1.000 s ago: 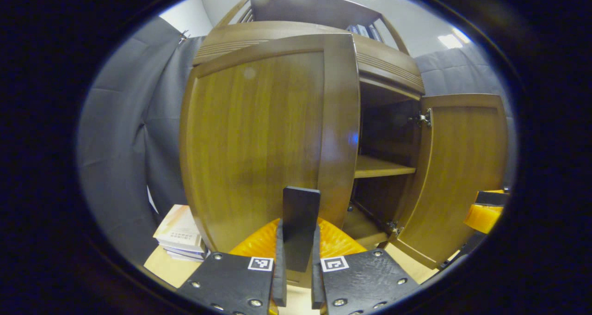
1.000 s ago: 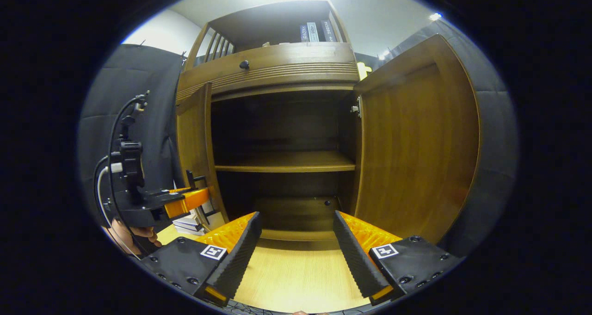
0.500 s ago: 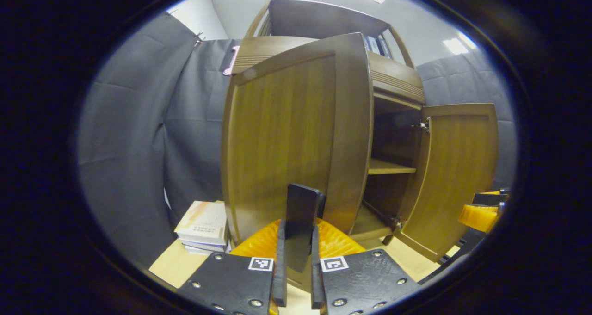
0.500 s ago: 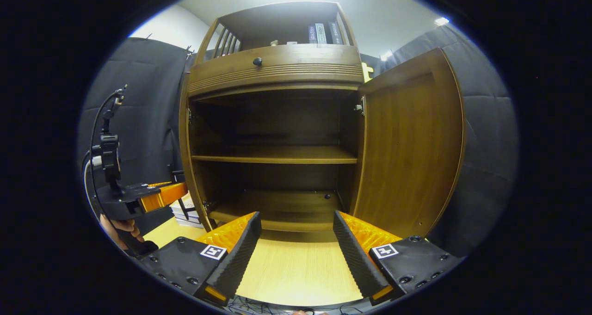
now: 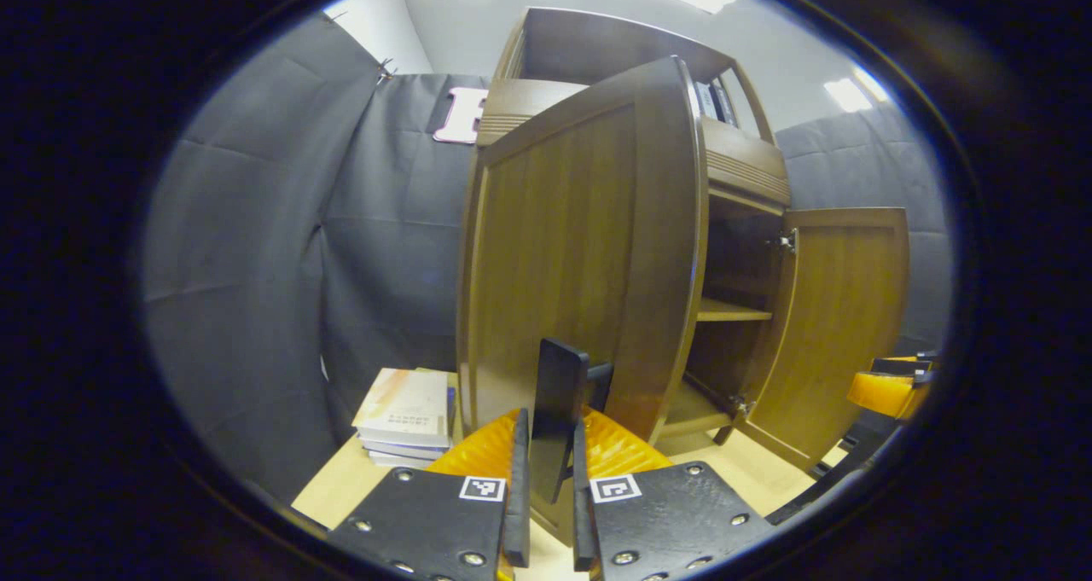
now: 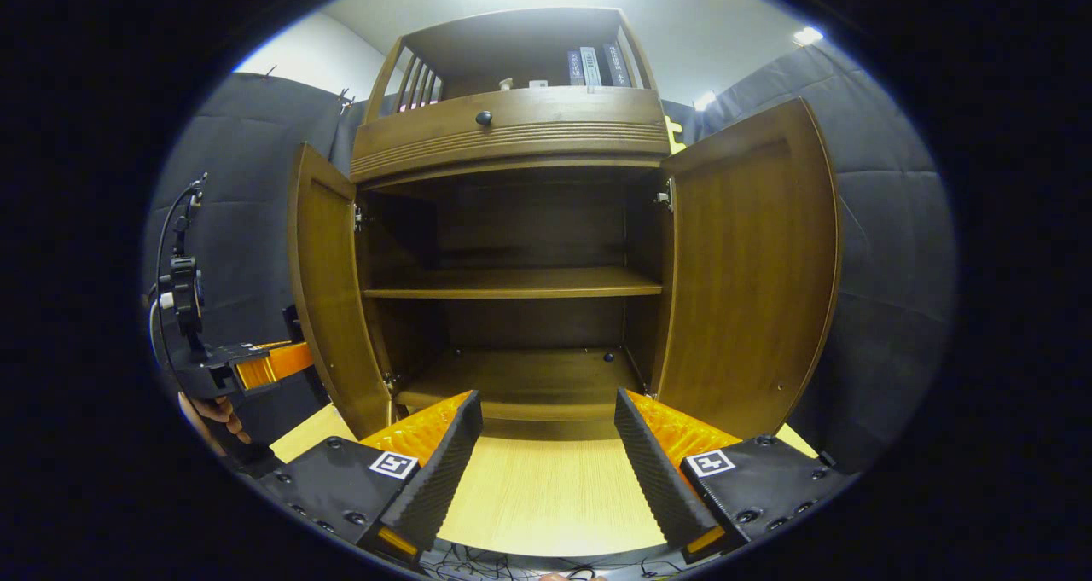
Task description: Open the right door of the double-door shoe cabinet with the right hand, and open the left door with the left hand.
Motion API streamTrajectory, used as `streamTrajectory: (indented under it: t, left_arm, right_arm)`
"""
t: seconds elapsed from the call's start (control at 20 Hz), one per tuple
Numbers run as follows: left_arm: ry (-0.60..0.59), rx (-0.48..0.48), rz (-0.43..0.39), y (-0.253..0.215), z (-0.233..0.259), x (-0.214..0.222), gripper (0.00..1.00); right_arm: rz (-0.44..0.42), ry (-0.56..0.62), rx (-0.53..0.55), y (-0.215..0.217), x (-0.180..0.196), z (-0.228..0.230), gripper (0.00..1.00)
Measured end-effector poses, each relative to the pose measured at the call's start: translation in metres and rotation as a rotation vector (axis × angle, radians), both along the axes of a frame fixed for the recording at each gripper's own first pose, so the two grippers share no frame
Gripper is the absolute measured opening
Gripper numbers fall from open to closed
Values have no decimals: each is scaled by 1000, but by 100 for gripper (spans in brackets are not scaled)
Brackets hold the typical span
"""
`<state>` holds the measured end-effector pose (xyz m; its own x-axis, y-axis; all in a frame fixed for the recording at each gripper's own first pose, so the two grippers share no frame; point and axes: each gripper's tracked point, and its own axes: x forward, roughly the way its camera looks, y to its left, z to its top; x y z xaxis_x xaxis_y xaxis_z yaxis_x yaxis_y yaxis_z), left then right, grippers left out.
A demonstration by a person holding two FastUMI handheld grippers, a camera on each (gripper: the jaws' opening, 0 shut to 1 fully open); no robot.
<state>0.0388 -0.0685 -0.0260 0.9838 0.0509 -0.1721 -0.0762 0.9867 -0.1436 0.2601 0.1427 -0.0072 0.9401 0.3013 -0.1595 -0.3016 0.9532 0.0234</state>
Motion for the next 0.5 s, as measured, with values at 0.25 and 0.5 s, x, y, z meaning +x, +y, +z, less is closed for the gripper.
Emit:
streamTrajectory:
  t: [0.25,0.5]
  left_arm:
    - [-9,20,63,32,11,3,7]
    - [-30,-13,48,101,4,-19,8]
  right_arm:
    - [-16,10,-9,-3,-3,-2,98]
    - [-30,-3,-35,-10,-3,1,98]
